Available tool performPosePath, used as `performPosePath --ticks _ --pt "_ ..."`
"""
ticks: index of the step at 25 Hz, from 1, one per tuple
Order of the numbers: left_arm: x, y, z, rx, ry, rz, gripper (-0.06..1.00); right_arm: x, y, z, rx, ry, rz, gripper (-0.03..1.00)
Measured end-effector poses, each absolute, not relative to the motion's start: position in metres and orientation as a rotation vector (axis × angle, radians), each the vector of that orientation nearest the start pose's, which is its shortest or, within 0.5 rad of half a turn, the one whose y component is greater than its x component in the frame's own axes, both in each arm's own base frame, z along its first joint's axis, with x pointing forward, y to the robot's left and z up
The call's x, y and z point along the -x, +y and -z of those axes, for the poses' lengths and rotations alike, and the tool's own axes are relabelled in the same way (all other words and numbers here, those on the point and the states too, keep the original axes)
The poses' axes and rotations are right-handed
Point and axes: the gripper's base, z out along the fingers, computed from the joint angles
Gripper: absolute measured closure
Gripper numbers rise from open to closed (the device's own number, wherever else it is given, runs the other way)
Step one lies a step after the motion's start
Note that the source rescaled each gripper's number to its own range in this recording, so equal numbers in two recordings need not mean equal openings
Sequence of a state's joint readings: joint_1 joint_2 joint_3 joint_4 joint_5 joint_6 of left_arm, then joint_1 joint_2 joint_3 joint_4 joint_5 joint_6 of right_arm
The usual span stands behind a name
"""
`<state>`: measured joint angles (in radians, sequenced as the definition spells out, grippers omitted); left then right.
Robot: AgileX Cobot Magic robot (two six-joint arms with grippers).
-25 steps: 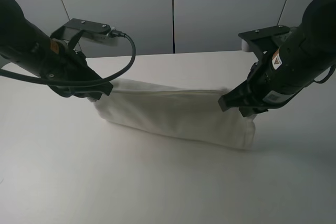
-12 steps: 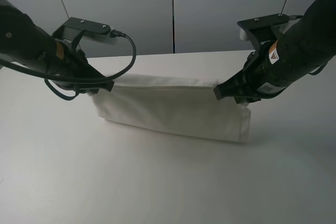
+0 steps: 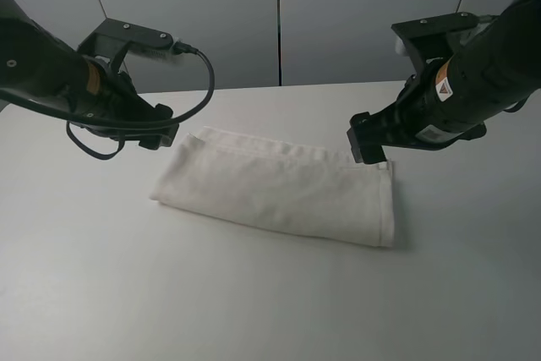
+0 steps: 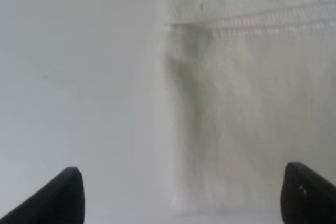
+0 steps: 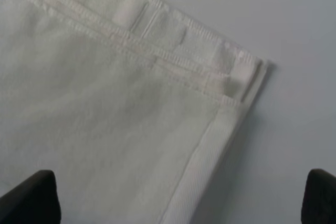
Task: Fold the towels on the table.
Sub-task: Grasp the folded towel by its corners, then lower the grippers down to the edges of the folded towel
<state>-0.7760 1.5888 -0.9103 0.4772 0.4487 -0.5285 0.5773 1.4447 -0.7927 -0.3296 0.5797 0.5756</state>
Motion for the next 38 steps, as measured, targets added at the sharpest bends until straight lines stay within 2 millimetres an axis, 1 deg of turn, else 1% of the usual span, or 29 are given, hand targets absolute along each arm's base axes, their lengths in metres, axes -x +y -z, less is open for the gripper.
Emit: performPosePath --ticks 5,8,12,16,17,19,20,24,27,29,32,38 --pt "-0.237 -0.205 -0.209 -0.764 2.409 0.074 -0.02 -0.231 0.131 -0.212 0.307 2.640 -0.042 -0.03" --pt "-0.240 -0.202 -0.209 -0.695 2.435 0.091 -0.02 -0.231 0.131 -0.212 0.276 2.642 -0.048 -0.03" --pt "-0.257 -0.189 -0.210 -0.563 2.519 0.096 -0.02 -0.232 0.130 -0.213 0.261 2.654 -0.033 -0.03" --pt "-0.280 -0.185 -0.207 -0.534 2.585 0.154 -0.02 -0.237 0.134 -0.226 0.239 2.646 -0.045 -0.03" --pt "-0.287 -0.184 -0.206 -0.554 2.600 0.162 -0.03 -0.240 0.135 -0.228 0.238 2.648 -0.039 -0.03" --pt "-0.299 -0.187 -0.197 -0.595 2.641 0.163 -0.04 -0.247 0.138 -0.229 0.217 2.670 -0.027 -0.03" --pt "-0.305 -0.190 -0.197 -0.611 2.651 0.173 -0.04 -0.252 0.138 -0.228 0.187 2.696 -0.023 -0.03" --pt "-0.323 -0.203 -0.178 -0.711 2.696 0.154 -0.04 -0.272 0.135 -0.213 0.088 2.810 -0.048 -0.03" --pt "-0.335 -0.210 -0.163 -0.764 2.757 0.120 -0.04 -0.281 0.132 -0.200 0.060 2.897 -0.074 -0.03" --pt "-0.340 -0.214 -0.152 -0.794 2.797 0.099 -0.04 -0.284 0.130 -0.191 0.058 2.931 -0.074 -0.03" --pt "-0.346 -0.217 -0.140 -0.811 2.818 0.088 -0.04 -0.286 0.132 -0.182 0.064 2.964 -0.071 -0.03" --pt "-0.354 -0.221 -0.117 -0.841 2.852 0.058 -0.04 -0.289 0.133 -0.172 0.080 2.994 -0.052 -0.03"
